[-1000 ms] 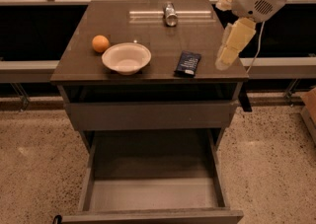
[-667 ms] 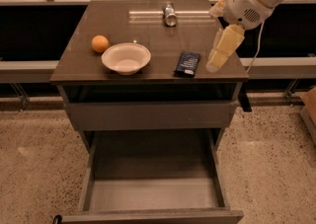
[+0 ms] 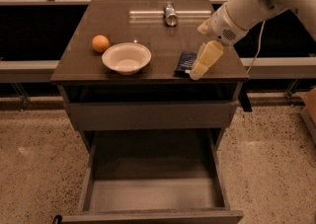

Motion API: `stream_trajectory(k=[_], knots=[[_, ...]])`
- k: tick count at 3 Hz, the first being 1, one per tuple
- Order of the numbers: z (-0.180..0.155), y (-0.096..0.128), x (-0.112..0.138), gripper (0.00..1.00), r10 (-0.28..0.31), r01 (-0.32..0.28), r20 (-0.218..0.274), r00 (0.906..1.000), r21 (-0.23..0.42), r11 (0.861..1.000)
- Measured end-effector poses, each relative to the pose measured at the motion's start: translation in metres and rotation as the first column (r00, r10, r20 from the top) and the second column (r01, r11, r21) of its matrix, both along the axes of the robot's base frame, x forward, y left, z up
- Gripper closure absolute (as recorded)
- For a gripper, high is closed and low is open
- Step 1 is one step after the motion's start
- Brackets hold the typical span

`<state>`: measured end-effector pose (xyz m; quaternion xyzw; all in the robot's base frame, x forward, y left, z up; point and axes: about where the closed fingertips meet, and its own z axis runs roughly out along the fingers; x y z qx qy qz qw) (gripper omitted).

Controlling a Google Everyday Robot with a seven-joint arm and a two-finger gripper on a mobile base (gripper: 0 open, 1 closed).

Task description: Place rxbar blueberry into middle drawer

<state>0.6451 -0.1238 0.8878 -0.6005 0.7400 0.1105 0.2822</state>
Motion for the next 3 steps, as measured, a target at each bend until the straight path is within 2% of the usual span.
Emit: stream_trajectory(k=[1, 2, 3], knots=[[-0.029, 0.016, 0.010, 0.00, 0.028, -0.027, -0.043, 0.9987, 0.015, 1.000], [-0.048, 0.030, 0.014, 0.18, 0.059, -0.058, -0.073, 0.9956, 0.018, 0.998], [-0.065, 0.035, 0.017, 0.23, 0.072, -0.070, -0.103, 0.9921, 0.017, 0.997]])
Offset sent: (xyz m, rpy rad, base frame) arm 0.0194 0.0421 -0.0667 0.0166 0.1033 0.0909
